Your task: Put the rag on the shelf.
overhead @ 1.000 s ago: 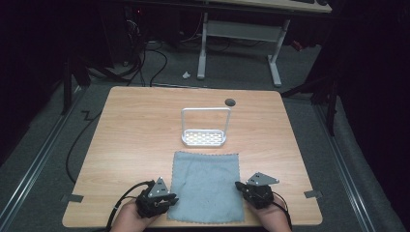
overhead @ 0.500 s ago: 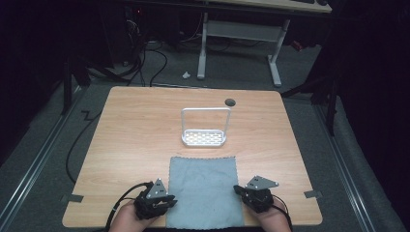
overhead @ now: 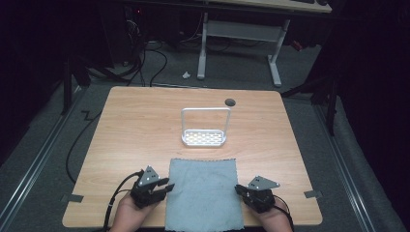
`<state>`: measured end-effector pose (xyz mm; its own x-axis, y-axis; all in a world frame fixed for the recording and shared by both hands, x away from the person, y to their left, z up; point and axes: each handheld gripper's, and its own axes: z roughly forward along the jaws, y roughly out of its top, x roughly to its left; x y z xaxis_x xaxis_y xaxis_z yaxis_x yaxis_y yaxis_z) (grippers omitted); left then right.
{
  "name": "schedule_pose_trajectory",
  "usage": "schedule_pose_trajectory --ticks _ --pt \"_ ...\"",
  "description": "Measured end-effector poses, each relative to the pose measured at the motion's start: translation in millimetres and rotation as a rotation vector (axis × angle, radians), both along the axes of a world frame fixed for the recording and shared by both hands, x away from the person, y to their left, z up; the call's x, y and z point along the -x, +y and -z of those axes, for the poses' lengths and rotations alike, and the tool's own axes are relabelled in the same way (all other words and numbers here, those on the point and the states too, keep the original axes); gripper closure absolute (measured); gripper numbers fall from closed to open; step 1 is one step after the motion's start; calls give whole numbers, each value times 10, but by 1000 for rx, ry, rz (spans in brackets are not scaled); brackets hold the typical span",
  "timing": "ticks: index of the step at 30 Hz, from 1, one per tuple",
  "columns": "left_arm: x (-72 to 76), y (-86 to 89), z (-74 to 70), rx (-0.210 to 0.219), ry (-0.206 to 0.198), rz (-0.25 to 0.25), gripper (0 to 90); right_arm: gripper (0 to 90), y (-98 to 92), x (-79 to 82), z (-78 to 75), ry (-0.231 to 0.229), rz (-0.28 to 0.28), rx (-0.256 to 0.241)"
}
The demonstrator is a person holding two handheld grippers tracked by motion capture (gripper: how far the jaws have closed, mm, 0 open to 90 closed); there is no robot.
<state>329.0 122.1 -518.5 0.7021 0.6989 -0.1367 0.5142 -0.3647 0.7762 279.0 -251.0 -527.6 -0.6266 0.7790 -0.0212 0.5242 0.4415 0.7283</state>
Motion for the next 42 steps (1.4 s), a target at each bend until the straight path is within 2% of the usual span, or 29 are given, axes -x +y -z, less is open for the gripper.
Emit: schedule_pose_trajectory --ticks 3,5,8,10,12,14,16,19,22,24,25,28,31,35,37,38,42 --pt "-212 -30 36 -25 -12 -78 591 862 5 -17 6 -8 2 2" --pt "-357 -64 68 -25 -1 -109 585 861 -1 -25 9 -5 0 -3" --pt "-497 -150 101 -56 3 -126 588 861 -6 -27 12 -5 -1 -8" --pt "-550 -164 131 -33 22 -141 624 861 -7 -26 12 -6 -2 -8" --pt "-562 -165 146 -30 17 -147 659 860 -11 -27 13 -6 -2 -8" --pt "-549 -186 152 -20 16 -118 690 860 -14 -27 14 -5 -2 -10" --pt "-534 -205 152 -38 2 -113 703 860 -15 -28 14 -5 -5 -11" --pt "-554 -202 158 -26 9 -129 749 860 -16 -30 15 -5 -6 -12" --pt "-587 -177 165 3 33 -148 803 858 -17 -30 15 -5 -6 -13" --pt "-586 -182 166 -6 30 -146 877 840 -18 -38 11 1 -3 -18" --pt "-582 -187 165 -11 27 -145 877 840 -18 -38 11 1 -3 -18" --pt "-579 -189 164 -12 27 -146 886 814 -30 -59 -39 -20 31 -68" --pt "-574 -194 163 -18 23 -146 887 769 -8 -184 -115 -46 102 -82" --pt "-571 -192 163 -17 24 -140 886 702 37 -488 -167 -49 181 -67" --pt "-570 -191 162 -18 23 -136 886 679 51 -666 -150 -24 223 -85" --pt "-572 -189 163 -15 26 -137 886 661 70 -743 -130 -13 236 -77" --pt "-578 -183 166 -3 33 -140 885 640 123 -944 -40 18 248 -51"
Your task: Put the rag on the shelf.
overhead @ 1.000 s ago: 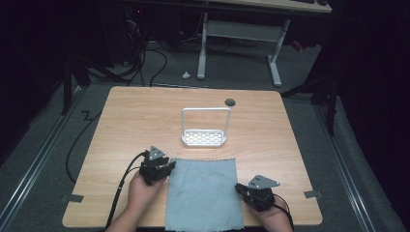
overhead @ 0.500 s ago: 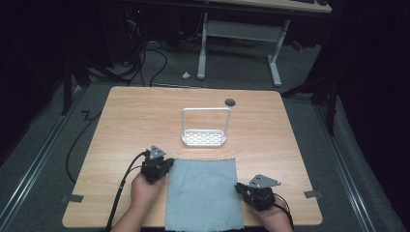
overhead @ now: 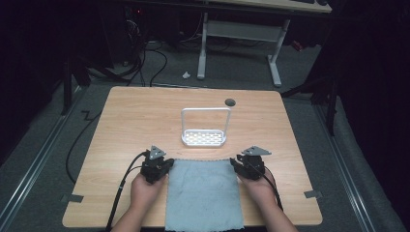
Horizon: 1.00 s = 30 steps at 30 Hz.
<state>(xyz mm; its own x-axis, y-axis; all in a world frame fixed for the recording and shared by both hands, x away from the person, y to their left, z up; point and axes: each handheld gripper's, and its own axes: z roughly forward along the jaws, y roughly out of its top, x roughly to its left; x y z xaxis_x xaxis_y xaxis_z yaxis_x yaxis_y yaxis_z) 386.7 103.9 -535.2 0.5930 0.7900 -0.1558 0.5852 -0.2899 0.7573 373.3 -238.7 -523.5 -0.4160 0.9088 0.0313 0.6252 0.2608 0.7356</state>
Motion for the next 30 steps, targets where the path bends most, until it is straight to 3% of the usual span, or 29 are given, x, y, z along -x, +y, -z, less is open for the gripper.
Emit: schedule_pose_trajectory --ticks 5,13,16,21,23,25,30 --pt "0 4 -2 -4 3 3 885 667 19 -35 48 9 -5 17" --pt "7 1 -1 0 2 5 885 882 78 -4 55 2 -46 21" --pt "20 6 -4 -1 -4 18 886 894 106 17 52 -4 -43 37" --pt "88 60 -19 45 -44 30 887 893 87 130 16 -59 -39 2" --pt "120 50 -25 36 -69 45 888 893 79 185 -18 -74 -40 -20" --pt "130 33 -29 22 -68 63 888 893 78 237 -40 -98 -47 -19" --pt "188 106 -65 93 -62 41 888 893 50 303 -85 -119 -56 -44"
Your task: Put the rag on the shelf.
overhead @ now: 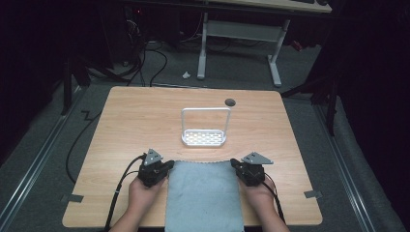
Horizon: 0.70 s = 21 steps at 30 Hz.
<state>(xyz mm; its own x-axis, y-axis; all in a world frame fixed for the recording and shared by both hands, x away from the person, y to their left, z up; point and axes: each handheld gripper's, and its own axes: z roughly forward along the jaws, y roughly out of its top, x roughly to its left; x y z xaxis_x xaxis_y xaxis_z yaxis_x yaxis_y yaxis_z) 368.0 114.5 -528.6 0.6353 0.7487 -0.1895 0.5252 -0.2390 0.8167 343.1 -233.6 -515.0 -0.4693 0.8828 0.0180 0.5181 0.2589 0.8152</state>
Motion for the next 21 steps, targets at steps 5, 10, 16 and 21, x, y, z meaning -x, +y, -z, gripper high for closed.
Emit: schedule_pose_trajectory --ticks 5,10,16,21 --pt "63 29 -82 36 -31 -10 888 893 -15 58 -80 -43 -4 -18" --pt "110 53 -159 60 -60 -19 888 893 -37 123 -177 -84 1 -42" --pt "162 47 -254 89 -89 -12 888 893 -58 179 -270 -131 4 -58" --pt "214 41 -354 102 -122 -6 887 893 -71 203 -314 -152 11 -66"
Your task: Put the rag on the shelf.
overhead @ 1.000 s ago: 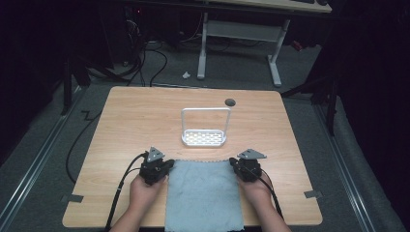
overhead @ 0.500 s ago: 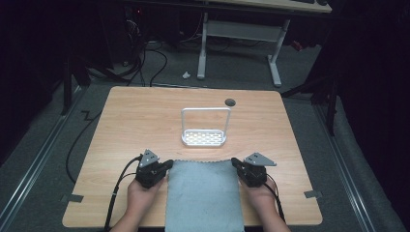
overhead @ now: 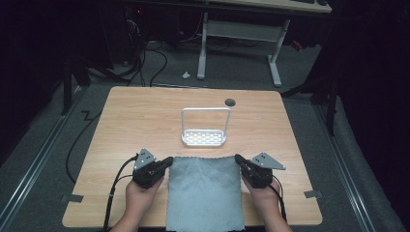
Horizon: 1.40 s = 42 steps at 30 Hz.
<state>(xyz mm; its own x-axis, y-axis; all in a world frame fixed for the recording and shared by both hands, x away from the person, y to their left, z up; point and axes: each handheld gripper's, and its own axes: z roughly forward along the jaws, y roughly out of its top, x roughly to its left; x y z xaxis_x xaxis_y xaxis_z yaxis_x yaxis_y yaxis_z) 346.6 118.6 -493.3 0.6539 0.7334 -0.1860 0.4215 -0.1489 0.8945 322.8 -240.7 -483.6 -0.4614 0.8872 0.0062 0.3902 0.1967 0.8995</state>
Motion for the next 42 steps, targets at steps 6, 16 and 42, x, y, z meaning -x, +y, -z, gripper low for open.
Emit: schedule_pose_trajectory --ticks 6,16,42 --pt "45 -7 -92 16 -27 2 888 893 -7 35 -68 -34 7 -11" --pt "118 -28 -211 39 -69 0 888 893 -34 82 -187 -87 13 -23" --pt "191 -23 -681 88 -205 -9 893 893 16 187 -647 -239 -18 -73"
